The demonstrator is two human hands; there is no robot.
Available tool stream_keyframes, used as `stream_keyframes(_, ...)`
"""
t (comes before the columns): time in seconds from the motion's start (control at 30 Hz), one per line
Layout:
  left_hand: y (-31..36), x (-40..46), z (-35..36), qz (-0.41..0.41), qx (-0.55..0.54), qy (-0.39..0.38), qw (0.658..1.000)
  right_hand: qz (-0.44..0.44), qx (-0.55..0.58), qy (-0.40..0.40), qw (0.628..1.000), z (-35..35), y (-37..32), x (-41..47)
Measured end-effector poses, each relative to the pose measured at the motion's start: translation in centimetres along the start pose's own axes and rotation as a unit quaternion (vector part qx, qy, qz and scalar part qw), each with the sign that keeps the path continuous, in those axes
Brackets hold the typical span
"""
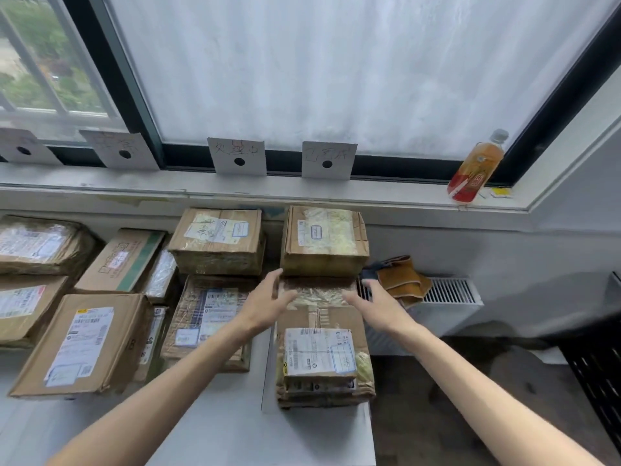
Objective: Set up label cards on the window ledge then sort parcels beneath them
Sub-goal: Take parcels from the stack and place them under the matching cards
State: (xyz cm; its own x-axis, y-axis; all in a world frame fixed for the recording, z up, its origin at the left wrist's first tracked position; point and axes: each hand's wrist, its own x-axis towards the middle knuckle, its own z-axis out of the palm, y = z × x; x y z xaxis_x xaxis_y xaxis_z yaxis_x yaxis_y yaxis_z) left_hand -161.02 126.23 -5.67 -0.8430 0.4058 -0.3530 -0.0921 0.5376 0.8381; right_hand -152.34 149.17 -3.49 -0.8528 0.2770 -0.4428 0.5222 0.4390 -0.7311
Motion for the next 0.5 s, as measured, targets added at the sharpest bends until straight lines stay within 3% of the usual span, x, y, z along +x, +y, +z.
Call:
stream_keyframes(0.1, -3.2, -4.9, 1.2, -0.028, 0.004, -0.053, 0.998, 0.056, 0.072, -0.055, 0.994, 1.9, 3.7, -2.9)
stream_keyframes(0.33, -3.7, -10.6, 6.7, -0.040, -0.091, 0.055, 0.994, 0.071, 0.089, -0.061, 0.992, 6.0, 6.6, -5.1)
stream_keyframes(0.5, -3.2, -12.6, 8.5, -0.027, -0.092, 0.080, 0.992, 0.073, 0.104, -0.054, 0.990, 7.1, 7.8, -5.6)
